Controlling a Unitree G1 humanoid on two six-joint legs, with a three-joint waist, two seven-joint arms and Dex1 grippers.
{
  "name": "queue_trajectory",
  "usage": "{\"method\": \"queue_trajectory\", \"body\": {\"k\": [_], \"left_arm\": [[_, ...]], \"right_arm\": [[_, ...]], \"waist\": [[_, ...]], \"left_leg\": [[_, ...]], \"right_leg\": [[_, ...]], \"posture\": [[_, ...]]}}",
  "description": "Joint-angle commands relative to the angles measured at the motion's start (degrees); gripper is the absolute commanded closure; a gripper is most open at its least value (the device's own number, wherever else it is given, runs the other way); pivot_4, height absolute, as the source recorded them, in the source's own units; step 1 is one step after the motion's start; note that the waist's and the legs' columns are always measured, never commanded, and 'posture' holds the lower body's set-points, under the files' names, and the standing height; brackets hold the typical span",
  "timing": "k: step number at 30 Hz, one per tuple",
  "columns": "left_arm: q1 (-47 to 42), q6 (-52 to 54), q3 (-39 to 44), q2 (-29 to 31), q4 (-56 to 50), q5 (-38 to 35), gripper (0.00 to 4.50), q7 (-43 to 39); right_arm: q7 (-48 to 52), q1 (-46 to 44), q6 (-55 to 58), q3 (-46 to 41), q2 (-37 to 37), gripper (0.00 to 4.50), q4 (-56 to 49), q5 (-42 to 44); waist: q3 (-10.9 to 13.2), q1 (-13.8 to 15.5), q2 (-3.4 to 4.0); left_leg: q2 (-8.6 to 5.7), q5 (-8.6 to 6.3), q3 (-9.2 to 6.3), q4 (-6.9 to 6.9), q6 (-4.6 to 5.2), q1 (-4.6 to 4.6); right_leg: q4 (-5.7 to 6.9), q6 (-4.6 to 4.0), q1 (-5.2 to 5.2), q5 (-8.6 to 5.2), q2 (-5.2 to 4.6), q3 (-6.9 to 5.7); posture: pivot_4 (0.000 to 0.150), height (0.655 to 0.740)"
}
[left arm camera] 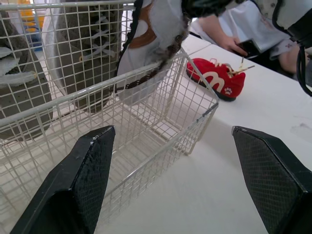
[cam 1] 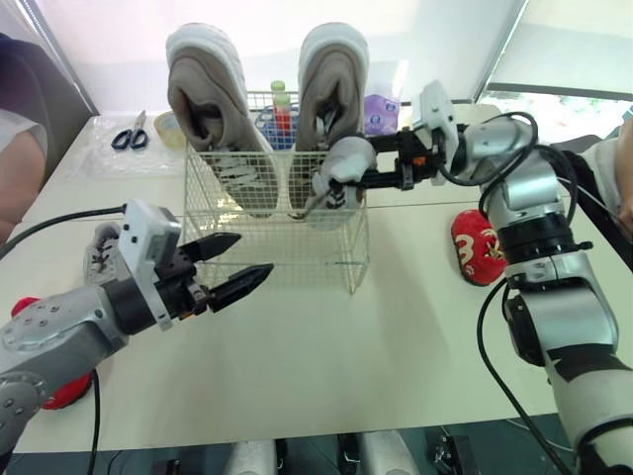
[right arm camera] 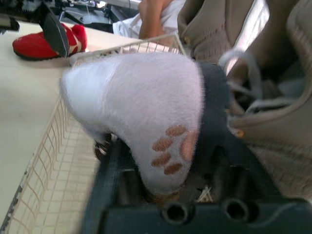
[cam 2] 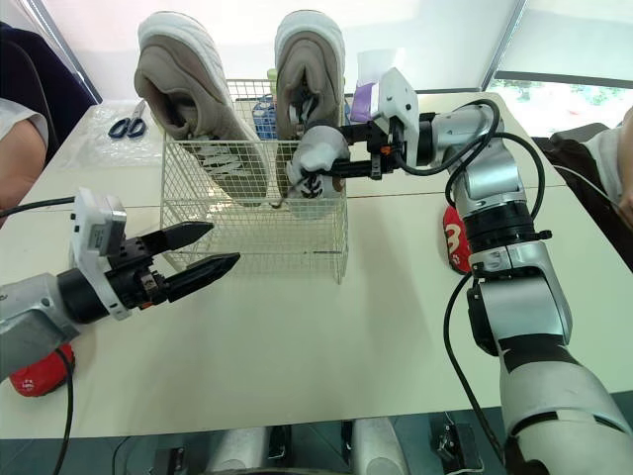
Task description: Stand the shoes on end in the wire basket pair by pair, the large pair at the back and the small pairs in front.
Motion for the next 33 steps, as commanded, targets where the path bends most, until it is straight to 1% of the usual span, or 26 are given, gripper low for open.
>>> {"method": "queue_trajectory", "body": {"k": [1, 2, 6, 11, 13, 16, 18, 19, 20, 23, 25, 26, 28, 30, 33], "left_arm": [[0.6, -0.2, 0.5, -0.5, -0.5, 0.9, 0.55, -0.6], [1.2, -0.2, 0.8, -0.6, -0.6, 1.2, 0.55, -0.7], [2.3, -0.3, 1.5, -1.0, -0.6, 1.9, 0.55, -1.2], [3.6, -0.3, 3.0, -0.8, 0.6, 2.5, 0.55, -2.8], [4.2, -0.1, 4.9, -0.8, 1.2, 0.7, 0.55, -3.0], [4.1, 0.7, 11.0, 0.5, 4.3, -5.4, 0.55, -3.1], [4.4, 2.1, 15.4, 1.9, 6.9, -8.1, 0.04, -4.1], [5.0, 2.9, 17.5, 2.8, 8.5, -7.6, 0.02, -5.0], [5.8, 3.6, 19.5, 3.6, 10.1, -6.3, 0.02, -6.3], [7.7, 3.9, 24.9, 6.5, 18.6, 3.0, 0.02, -7.7], [9.1, 4.6, 27.7, 8.1, 24.5, 7.6, 0.02, -9.3], [9.4, 5.0, 28.4, 9.0, 27.6, 9.9, 0.02, -9.8], [9.9, 4.8, 26.5, 12.3, 34.3, 17.6, 0.02, -9.9], [9.1, 3.7, 22.0, 15.8, 41.1, 25.3, 0.02, -9.5], [5.1, 5.8, 15.0, 18.4, 47.0, 29.2, 0.02, -11.3]], "right_arm": [[-0.3, -1.8, -0.8, -2.7, -0.6, 0.31, -1.0, 0.1], [0.1, -1.4, 0.0, -3.0, -1.2, 0.05, -1.7, 0.4], [0.0, 0.4, 2.0, -3.9, -2.9, 0.05, -5.4, 0.9], [-1.5, 3.8, 8.3, -6.2, -6.4, 0.05, -14.3, 2.4], [-2.3, 4.6, 11.8, -7.4, -8.3, 0.05, -17.6, 3.0], [-3.4, 4.3, 20.3, -10.9, -11.7, 0.05, -22.0, 7.4], [-4.3, 3.7, 25.1, -13.4, -12.3, 0.0, -24.5, 11.4], [-4.6, 3.5, 27.3, -14.3, -12.4, 0.0, -25.7, 13.2], [-4.8, 3.4, 29.4, -14.9, -12.5, 0.0, -26.9, 15.0], [-5.6, 3.4, 38.3, -15.9, -11.3, 0.0, -32.3, 22.7], [-3.1, 6.4, 45.5, -13.9, -12.1, 0.0, -39.0, 29.0], [-1.2, 8.8, 47.6, -11.9, -13.3, 0.0, -42.8, 30.6], [1.7, 13.9, 47.0, -6.7, -15.7, 0.0, -48.7, 28.9], [2.3, 17.3, 44.7, -3.0, -16.5, 0.0, -51.1, 26.0], [1.1, 19.0, 43.3, -1.3, -14.6, 0.0, -53.2, 25.9]], "waist": [[0.0, 0.0, 0.0], [0.0, 0.0, 0.0], [0.0, 0.0, 0.0], [0.0, 0.0, 0.0], [0.0, 0.0, 0.01], [0.0, 0.0, 0.01], [0.0, 0.0, 0.0], [0.0, -0.2, 0.0], [0.0, -0.3, 0.02], [0.0, -0.5, 0.06], [0.0, -0.4, 0.06], [0.0, -0.2, 0.02], [0.0, 0.1, -0.02], [0.0, 0.2, -0.03], [0.0, 0.2, 0.0]], "left_leg": [[0.0, 0.0, 0.0, 0.0, 0.0, 0.0], [0.0, 0.0, 0.0, 0.0, 0.0, 0.0], [0.01, 0.0, -0.01, 0.0, 0.0, 0.0], [0.01, 0.0, 0.0, 0.0, 0.0, 0.02], [0.01, 0.0, 0.0, 0.0, 0.0, 0.01], [0.01, 0.0, -0.01, 0.0, 0.0, 0.01], [0.02, 0.0, -0.02, 0.0, 0.0, 0.02], [0.02, 0.0, -0.03, 0.0, 0.0, 0.03], [0.02, 0.0, -0.01, 0.0, 0.0, 0.05], [0.07, -0.01, 0.06, -0.03, 0.0, 0.1], [0.11, -0.01, 0.05, -0.05, 0.0, 0.13], [0.13, -0.01, 0.03, -0.07, 0.0, 0.11], [0.14, -0.02, -0.01, -0.1, 0.0, 0.12], [0.09, -0.02, 0.0, -0.09, -0.01, 0.08], [-0.04, -0.03, 0.19, -0.02, 0.02, 0.04]], "right_leg": [[0.0, 0.0, 0.0, 0.0, 0.0, 0.0], [0.0, 0.01, 0.0, 0.0, 0.0, 0.0], [0.0, 0.01, -0.01, 0.0, 0.0, 0.0], [0.01, 0.0, 0.01, 0.0, 0.0, -0.01], [0.02, 0.01, 0.0, 0.0, -0.01, -0.01], [0.02, 0.0, -0.01, 0.0, -0.02, -0.01], [0.03, 0.0, -0.01, 0.0, -0.02, -0.01], [0.03, -0.01, 0.0, -0.01, -0.02, -0.02], [0.03, -0.01, 0.0, -0.01, -0.01, -0.02], [0.06, -0.01, -0.02, -0.01, 0.03, -0.02], [0.09, -0.02, -0.03, -0.01, 0.09, -0.03], [0.1, -0.03, -0.06, -0.01, 0.11, -0.03], [0.08, -0.07, -0.03, -0.05, 0.09, -0.08], [0.01, -0.21, -0.02, -0.13, -0.01, -0.11], [-0.01, -0.25, -0.08, -0.12, -0.22, -0.08]], "posture": [[0.15, 0.74], [0.15, 0.74], [0.15, 0.74], [0.15, 0.74], [0.15, 0.74], [0.15, 0.74], [0.15, 0.74], [0.15, 0.74], [0.15, 0.74], [0.15, 0.74], [0.15, 0.74], [0.15, 0.74], [0.15, 0.74], [0.15, 0.74], [0.15, 0.74]]}}
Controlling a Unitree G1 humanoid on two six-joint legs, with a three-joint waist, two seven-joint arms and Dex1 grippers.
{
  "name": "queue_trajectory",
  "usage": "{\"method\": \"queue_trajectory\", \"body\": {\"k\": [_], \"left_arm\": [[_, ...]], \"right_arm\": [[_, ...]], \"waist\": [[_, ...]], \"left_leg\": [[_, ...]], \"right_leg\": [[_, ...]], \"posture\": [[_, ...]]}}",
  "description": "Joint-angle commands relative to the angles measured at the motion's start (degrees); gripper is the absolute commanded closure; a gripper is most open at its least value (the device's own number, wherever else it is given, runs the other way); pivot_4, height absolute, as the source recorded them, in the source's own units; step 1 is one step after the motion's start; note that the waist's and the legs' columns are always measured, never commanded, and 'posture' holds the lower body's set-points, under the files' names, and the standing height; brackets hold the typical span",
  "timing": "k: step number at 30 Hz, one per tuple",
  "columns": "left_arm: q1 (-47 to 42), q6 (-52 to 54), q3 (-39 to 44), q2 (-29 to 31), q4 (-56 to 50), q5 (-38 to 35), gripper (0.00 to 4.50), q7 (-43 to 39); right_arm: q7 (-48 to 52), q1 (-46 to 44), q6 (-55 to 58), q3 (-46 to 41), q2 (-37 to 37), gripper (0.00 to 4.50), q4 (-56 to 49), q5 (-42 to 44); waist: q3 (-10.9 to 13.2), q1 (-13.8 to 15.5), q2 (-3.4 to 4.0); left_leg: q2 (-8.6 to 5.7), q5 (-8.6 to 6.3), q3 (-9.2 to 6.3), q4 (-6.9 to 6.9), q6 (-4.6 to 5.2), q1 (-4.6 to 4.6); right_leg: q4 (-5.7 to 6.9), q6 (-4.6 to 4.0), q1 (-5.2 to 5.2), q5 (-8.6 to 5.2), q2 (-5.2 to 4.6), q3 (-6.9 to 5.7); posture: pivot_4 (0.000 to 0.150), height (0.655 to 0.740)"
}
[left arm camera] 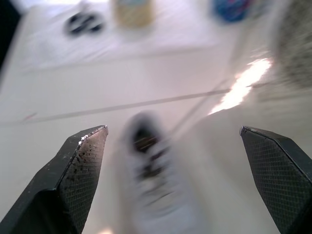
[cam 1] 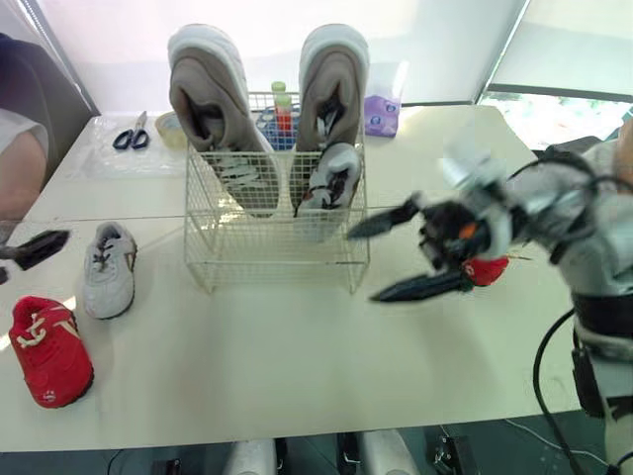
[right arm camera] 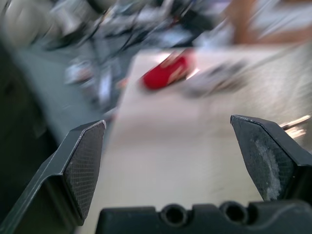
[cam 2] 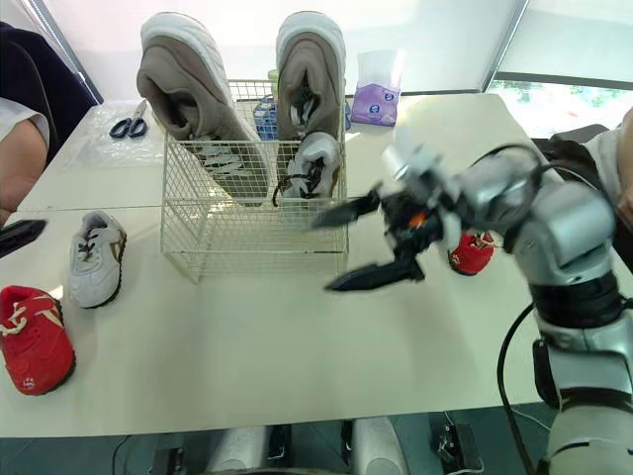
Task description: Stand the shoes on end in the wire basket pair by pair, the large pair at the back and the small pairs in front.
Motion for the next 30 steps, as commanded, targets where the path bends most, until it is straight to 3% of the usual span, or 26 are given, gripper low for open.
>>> {"method": "queue_trajectory", "body": {"k": [1, 11, 19, 22, 29, 30], "left_arm": [[-5.0, 1.5, -7.7, 2.6, 4.8, 5.3, 0.02, -2.7], [-27.0, 1.2, -24.7, -1.9, 24.0, 16.5, 0.02, -8.8], [-35.2, 0.8, -33.7, -4.2, 32.8, 24.4, 0.02, -17.7], [-37.8, -0.5, -35.0, -5.7, 34.9, 27.2, 0.88, -18.2], [-41.3, 0.6, -34.0, -8.1, 35.5, 29.8, 4.46, -17.7], [-41.5, 0.6, -33.4, -8.2, 35.4, 29.9, 4.46, -17.4]], "right_arm": [[-1.3, -0.9, -2.3, 0.1, 1.4, 0.0, -3.8, 0.0], [-6.8, 0.5, -3.9, 0.2, 3.9, 0.0, -4.1, -1.6], [-10.1, 1.4, -3.2, -0.9, 3.9, 0.0, -4.7, -0.6], [-11.0, 1.5, -3.3, -1.2, 3.7, 0.0, -4.8, -0.5], [-11.6, 1.2, -3.4, -1.6, 2.8, 0.0, -4.1, -0.7], [-11.7, 1.2, -3.6, -1.6, 2.7, 0.0, -3.9, -0.9]], "waist": [[0.0, -0.1, -0.02], [-0.1, -0.2, -0.2], [-0.1, -0.1, -0.28], [-0.1, 0.0, -0.29], [-0.1, -0.1, -0.33], [-0.1, -0.1, -0.33]], "left_leg": [[0.0, 0.0, 0.0, 0.03, 0.0, 0.0], [0.1, -0.01, -0.02, -0.01, 0.0, -0.1], [0.1, -0.01, 0.04, 0.04, 0.01, -0.1], [0.08, 0.0, 0.04, 0.07, 0.01, -0.09], [0.08, 0.0, 0.01, 0.12, 0.02, -0.09], [0.08, 0.0, 0.01, 0.14, 0.02, -0.08]], "right_leg": [[0.0, -0.02, 0.0, 0.02, 0.0, 0.0], [0.06, 0.15, -0.13, 0.17, 0.09, 0.0], [0.16, 0.18, -0.15, 0.18, 0.14, -0.03], [0.2, 0.19, -0.14, 0.18, 0.16, -0.03], [0.32, 0.2, -0.15, 0.18, 0.17, -0.03], [0.38, 0.2, -0.16, 0.18, 0.17, -0.03]], "posture": [[0.15, 0.74], [0.15, 0.74], [0.15, 0.74], [0.15, 0.74], [0.15, 0.74], [0.15, 0.74]]}}
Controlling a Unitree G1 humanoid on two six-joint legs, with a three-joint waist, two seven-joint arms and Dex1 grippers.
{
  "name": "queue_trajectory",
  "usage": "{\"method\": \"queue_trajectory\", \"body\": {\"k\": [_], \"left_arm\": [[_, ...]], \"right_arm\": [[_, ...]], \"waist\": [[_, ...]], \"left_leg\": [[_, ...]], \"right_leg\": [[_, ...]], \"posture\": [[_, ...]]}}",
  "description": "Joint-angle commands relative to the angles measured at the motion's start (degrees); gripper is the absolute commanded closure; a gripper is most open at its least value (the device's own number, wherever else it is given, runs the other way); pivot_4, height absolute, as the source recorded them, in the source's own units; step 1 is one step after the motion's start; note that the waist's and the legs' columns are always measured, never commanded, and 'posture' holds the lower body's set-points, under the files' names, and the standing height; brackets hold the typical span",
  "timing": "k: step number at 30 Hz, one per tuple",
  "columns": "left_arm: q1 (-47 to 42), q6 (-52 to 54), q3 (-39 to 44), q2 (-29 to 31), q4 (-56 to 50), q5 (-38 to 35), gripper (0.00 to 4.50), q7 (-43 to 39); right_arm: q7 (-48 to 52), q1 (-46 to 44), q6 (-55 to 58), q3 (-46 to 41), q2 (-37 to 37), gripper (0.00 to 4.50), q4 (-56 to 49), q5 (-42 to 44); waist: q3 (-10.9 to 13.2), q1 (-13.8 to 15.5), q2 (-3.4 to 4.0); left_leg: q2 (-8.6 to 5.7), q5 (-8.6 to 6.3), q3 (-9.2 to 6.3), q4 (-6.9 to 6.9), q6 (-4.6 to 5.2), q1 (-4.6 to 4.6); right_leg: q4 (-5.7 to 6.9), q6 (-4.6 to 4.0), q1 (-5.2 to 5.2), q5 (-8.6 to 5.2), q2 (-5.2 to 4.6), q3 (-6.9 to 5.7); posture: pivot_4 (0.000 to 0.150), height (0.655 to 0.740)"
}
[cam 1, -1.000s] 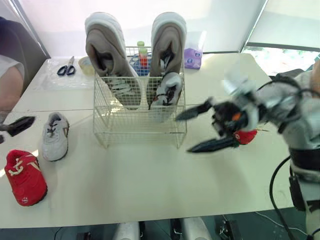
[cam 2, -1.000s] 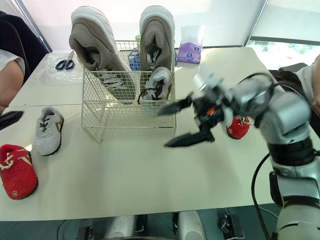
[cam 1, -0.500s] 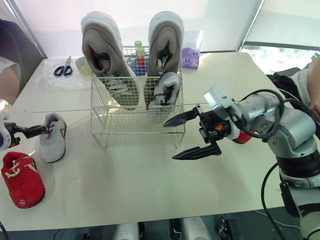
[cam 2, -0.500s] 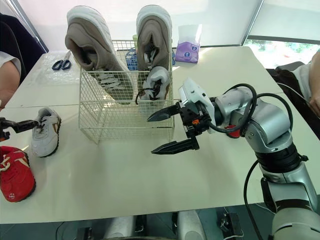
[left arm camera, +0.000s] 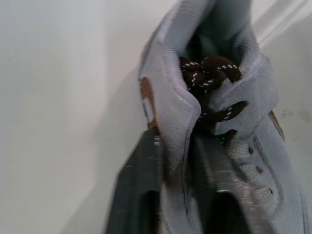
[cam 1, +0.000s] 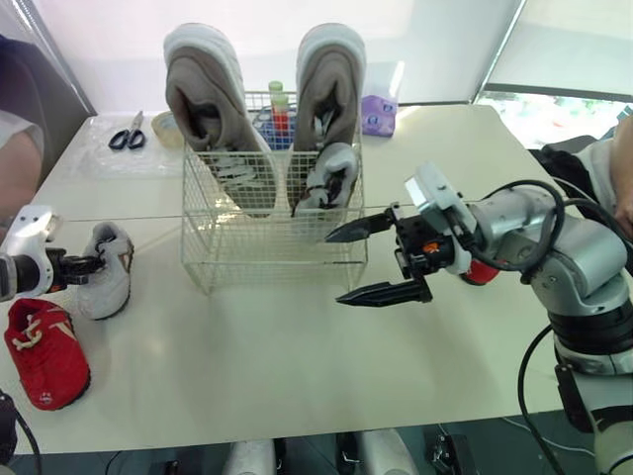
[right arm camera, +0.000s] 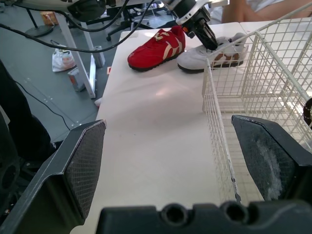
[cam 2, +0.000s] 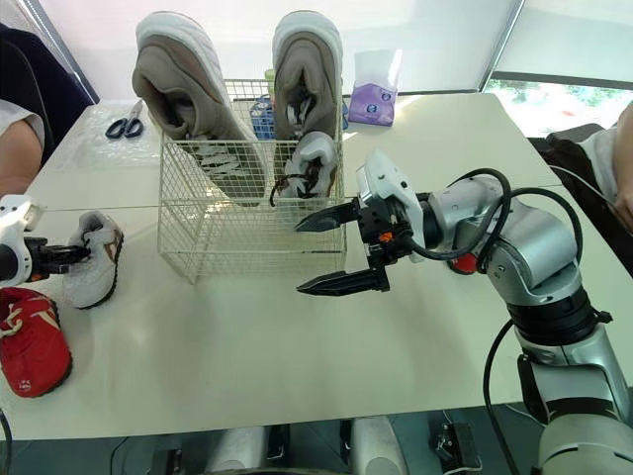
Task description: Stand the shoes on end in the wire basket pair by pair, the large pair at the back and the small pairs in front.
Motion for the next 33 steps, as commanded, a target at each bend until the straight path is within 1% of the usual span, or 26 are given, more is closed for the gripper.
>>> {"method": "queue_trajectory", "body": {"k": [1, 3, 5, 7, 10, 12, 13, 15, 16, 18, 20, 22, 24, 26, 29, 31, 33], "left_arm": [[-1.6, -0.4, 2.7, 0.1, -0.7, 1.1, 4.46, 1.1], [-2.5, -0.5, 5.7, 0.1, -1.0, 0.6, 4.46, 3.3], [-3.6, 0.3, 8.5, 0.0, -1.6, 0.0, 4.46, 5.8], [-4.3, 0.4, 11.7, -0.3, -3.3, -0.6, 4.46, 8.2], [-5.6, -3.5, 20.1, -2.5, -10.0, -2.6, 4.46, 14.4], [-6.6, -9.4, 27.8, -6.4, -19.6, -5.3, 4.46, 18.9], [-6.7, -9.5, 30.9, -8.0, -24.9, -7.4, 4.46, 19.9], [-5.3, -10.4, 34.7, -11.2, -37.7, -11.4, 4.46, 20.5], [-4.5, -10.5, 35.5, -12.8, -43.0, -13.3, 4.46, 20.7], [-3.5, -11.4, 35.0, -15.9, -52.2, -15.3, 4.46, 22.6], [-3.3, -10.0, 32.3, -18.9, -60.5, -17.0, 4.46, 26.5], [-2.7, -9.1, 30.2, -21.0, -66.1, -18.2, 4.46, 29.2], [-1.5, -9.8, 27.7, -23.9, -70.9, -18.0, 4.46, 32.0], [0.1, -10.9, 24.6, -27.4, -74.2, -16.6, 4.46, 35.0], [3.9, -15.4, 18.9, -30.9, -77.1, -10.8, 4.46, 36.5], [5.5, -17.4, 16.3, -34.3, -77.1, -9.7, 4.46, 37.6], [7.1, -20.6, 12.4, -36.6, -75.9, -6.5, 4.46, 37.3]], "right_arm": [[-0.4, -0.9, -0.5, -2.2, -0.8, 0.0, -0.4, 0.2], [-0.5, -1.2, -0.8, -2.3, -0.9, 0.0, 0.2, -0.1], [-0.5, -1.5, -1.0, -2.3, -1.0, 0.0, 0.8, -0.3], [-0.5, -1.9, -1.1, -2.5, -1.1, 0.0, 1.4, -0.4], [-1.0, -2.8, -0.9, -3.8, -1.4, 0.0, 2.9, -0.1], [-2.0, -3.4, 1.2, -6.2, -1.6, 0.0, 3.9, 2.1], [-2.5, -3.5, 2.9, -7.8, -1.8, 0.0, 3.9, 4.0], [-4.2, -3.8, 7.9, -12.3, -2.0, 0.0, 3.9, 10.2], [-5.2, -4.0, 10.0, -14.1, -1.9, 0.0, 4.0, 12.7], [-7.3, -4.6, 12.8, -16.5, -1.7, 0.0, 4.6, 15.9], [-10.5, -5.4, 16.7, -18.6, -1.5, 0.0, 5.5, 19.6], [-11.6, -5.5, 20.2, -19.5, -2.4, 0.0, 5.6, 22.7], [-10.5, -4.8, 20.9, -17.9, -4.6, 0.0, 5.4, 21.3], [-10.4, -5.1, 19.9, -16.8, -4.8, 0.0, 6.7, 19.7], [-10.8, -6.0, 18.6, -15.9, -3.3, 0.0, 8.2, 18.9], [-10.5, -6.0, 17.5, -15.0, -2.9, 0.0, 8.7, 17.8], [-10.2, -5.8, 16.6, -14.3, -2.7, 0.0, 9.0, 16.8]], "waist": [[0.0, 0.0, -0.01], [0.0, 0.0, -0.04], [0.0, 0.0, -0.35], [0.0, 0.0, -0.48], [0.0, 0.0, -0.51], [0.0, 0.2, -0.58], [0.0, 0.3, -0.68], [0.0, 0.2, -0.96], [0.0, 0.1, -0.98], [0.0, 0.0, -0.97], [0.0, 0.0, -0.95], [0.0, 0.0, -0.95], [0.0, 0.1, -0.95], [0.0, 0.1, -0.95], [0.0, -0.2, -0.96], [0.0, 0.0, -0.96], [0.0, 0.1, -0.96]], "left_leg": [[-0.01, 0.0, 0.0, 0.01, 0.0, 0.0], [-0.01, 0.0, -0.03, 0.05, 0.0, 0.0], [0.0, 0.0, -0.03, 0.08, 0.0, 0.0], [0.0, 0.0, -0.05, 0.11, 0.0, 0.0], [0.0, 0.0, -0.04, 0.11, 0.0, 0.0], [-0.01, 0.01, -0.07, 0.14, -0.01, -0.02], [-0.02, 0.01, -0.1, 0.15, -0.02, -0.03], [-0.02, 0.01, -0.1, 0.16, -0.02, -0.05], [-0.02, 0.01, -0.09, 0.16, -0.03, -0.05], [-0.08, 0.01, -0.03, 0.15, -0.03, -0.04], [-0.13, 0.01, -0.03, 0.12, -0.02, 0.08], [-0.13, 0.01, -0.05, 0.11, -0.03, 0.28], [-0.09, 0.02, -0.1, 0.11, -0.04, 0.46], [-0.09, 0.02, -0.1, 0.11, -0.04, 0.5], [-0.07, 0.02, -0.07, 0.1, -0.04, 0.63], [-0.06, 0.03, -0.08, 0.08, -0.04, 0.64], [-0.04, 0.03, -0.12, 0.09, -0.04, 0.6]], "right_leg": [[0.05, 0.0, -0.01, 0.0, -0.01, 0.0], [0.11, 0.0, -0.02, 0.0, -0.02, 0.02], [0.25, 0.0, -0.07, 0.0, -0.03, 0.04], [0.35, 0.0, -0.11, -0.01, -0.06, 0.05], [0.37, 0.0, -0.11, -0.01, -0.1, 0.07], [0.39, 0.0, -0.11, 0.0, -0.14, 0.06], [0.4, 0.0, -0.1, 0.0, -0.17, 0.05], [0.39, -0.01, -0.1, 0.0, -0.21, 0.07], [0.38, -0.01, -0.09, 0.01, -0.24, 0.07], [0.34, 0.0, -0.07, 0.01, -0.33, 0.09], [0.35, 0.0, 0.03, 0.01, -0.39, 0.11], [0.4, 0.0, 0.22, 0.01, -0.37, 0.11], [0.45, -0.02, 0.37, 0.0, -0.27, 0.12], [0.44, -0.02, 0.4, 0.0, -0.2, 0.16], [0.43, -0.02, 0.51, -0.01, -0.07, 0.25], [0.45, -0.02, 0.51, -0.01, -0.02, 0.26], [0.44, -0.02, 0.49, -0.01, 0.01, 0.24]], "posture": [[0.15, 0.74], [0.15, 0.74], [0.15, 0.74], [0.15, 0.74], [0.15, 0.74], [0.15, 0.74], [0.15, 0.74], [0.15, 0.74], [0.15, 0.74], [0.15, 0.74], [0.15, 0.74], [0.15, 0.74], [0.15, 0.74], [0.15, 0.74], [0.15, 0.74], [0.15, 0.74], [0.15, 0.74]]}}
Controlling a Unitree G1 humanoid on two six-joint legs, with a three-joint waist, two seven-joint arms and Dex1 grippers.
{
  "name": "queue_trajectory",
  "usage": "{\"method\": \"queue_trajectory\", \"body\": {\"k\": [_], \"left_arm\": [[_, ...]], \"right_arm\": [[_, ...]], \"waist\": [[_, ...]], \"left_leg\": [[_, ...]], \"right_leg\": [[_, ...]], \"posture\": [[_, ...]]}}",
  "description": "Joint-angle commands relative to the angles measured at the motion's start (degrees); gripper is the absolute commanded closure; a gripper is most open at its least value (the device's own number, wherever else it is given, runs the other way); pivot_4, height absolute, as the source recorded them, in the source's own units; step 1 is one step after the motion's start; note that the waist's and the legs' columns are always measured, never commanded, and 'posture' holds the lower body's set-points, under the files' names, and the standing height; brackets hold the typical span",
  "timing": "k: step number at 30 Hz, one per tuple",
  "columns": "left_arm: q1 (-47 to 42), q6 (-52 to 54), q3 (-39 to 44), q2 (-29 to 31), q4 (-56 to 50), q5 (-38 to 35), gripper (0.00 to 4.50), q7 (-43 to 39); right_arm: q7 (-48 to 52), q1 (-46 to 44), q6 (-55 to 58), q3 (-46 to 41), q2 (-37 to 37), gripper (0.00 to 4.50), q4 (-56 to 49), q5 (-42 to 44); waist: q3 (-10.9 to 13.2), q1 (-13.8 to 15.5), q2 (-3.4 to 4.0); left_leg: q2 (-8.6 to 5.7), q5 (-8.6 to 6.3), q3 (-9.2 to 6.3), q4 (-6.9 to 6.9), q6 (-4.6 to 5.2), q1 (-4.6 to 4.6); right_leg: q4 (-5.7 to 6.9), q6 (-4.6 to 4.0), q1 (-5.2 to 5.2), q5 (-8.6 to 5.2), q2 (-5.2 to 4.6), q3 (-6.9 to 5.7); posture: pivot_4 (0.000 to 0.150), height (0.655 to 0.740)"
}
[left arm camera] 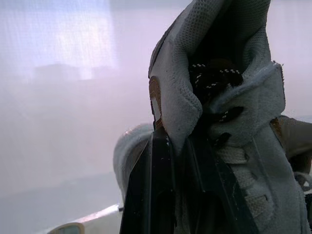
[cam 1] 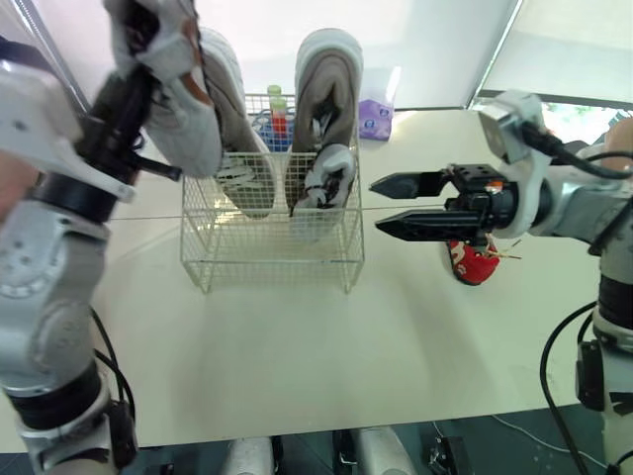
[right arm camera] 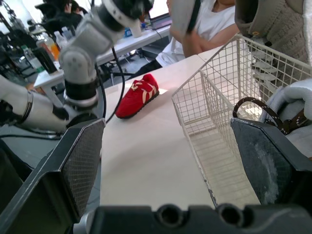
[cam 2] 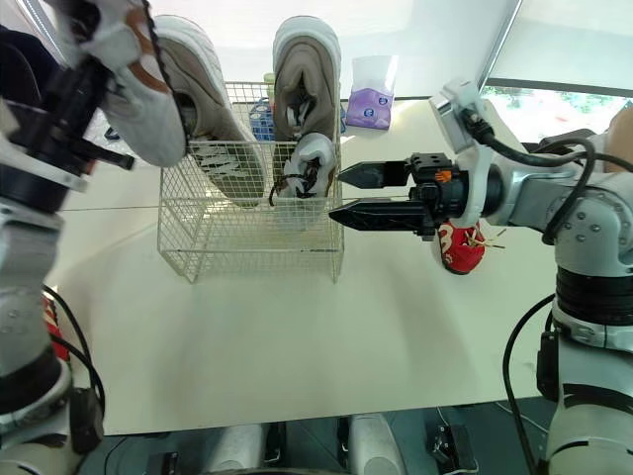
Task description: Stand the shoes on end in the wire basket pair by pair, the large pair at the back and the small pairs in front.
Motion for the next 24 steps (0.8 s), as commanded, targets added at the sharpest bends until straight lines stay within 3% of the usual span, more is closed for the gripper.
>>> {"method": "queue_trajectory", "body": {"k": [1, 6, 12, 24], "left_arm": [[1.5, -7.4, -5.1, -2.8, -0.1, 6.3, 4.46, 0.7], [2.3, -16.6, -10.3, -5.3, 6.5, 15.7, 4.46, 0.9], [3.2, -25.2, -15.2, -8.0, 14.6, 21.7, 4.46, -0.8], [8.9, -32.1, -17.1, -11.9, 24.5, 24.6, 4.46, -2.9]], "right_arm": [[0.7, -1.1, -2.7, 0.0, -0.1, 0.0, -0.3, -1.7], [-0.6, 1.9, -2.4, -1.6, -0.1, 0.0, -2.4, -0.7], [-2.7, 8.6, -1.0, -4.6, -3.2, 0.0, -6.8, -0.3], [-8.6, 13.4, -1.8, -8.8, -2.3, 0.0, -10.0, 4.0]], "waist": [[0.0, 0.1, 0.0], [0.0, 0.7, 0.0], [0.0, 1.5, 0.0], [0.0, 1.3, 0.04]], "left_leg": [[-0.01, 0.0, 0.01, 0.0, 0.0, -0.01], [-0.06, 0.0, 0.01, 0.02, 0.01, -0.03], [-0.04, 0.0, 0.02, 0.01, 0.01, -0.05], [0.01, 0.0, -0.02, 0.02, 0.02, 0.2]], "right_leg": [[-0.02, 0.0, 0.0, 0.0, -0.01, 0.0], [-0.06, 0.01, 0.0, 0.0, 0.03, -0.01], [-0.08, 0.01, -0.01, 0.0, 0.0, -0.02], [-0.13, 0.01, 0.25, -0.03, -0.02, -0.05]], "posture": [[0.15, 0.74], [0.15, 0.74], [0.15, 0.74], [0.15, 0.74]]}}
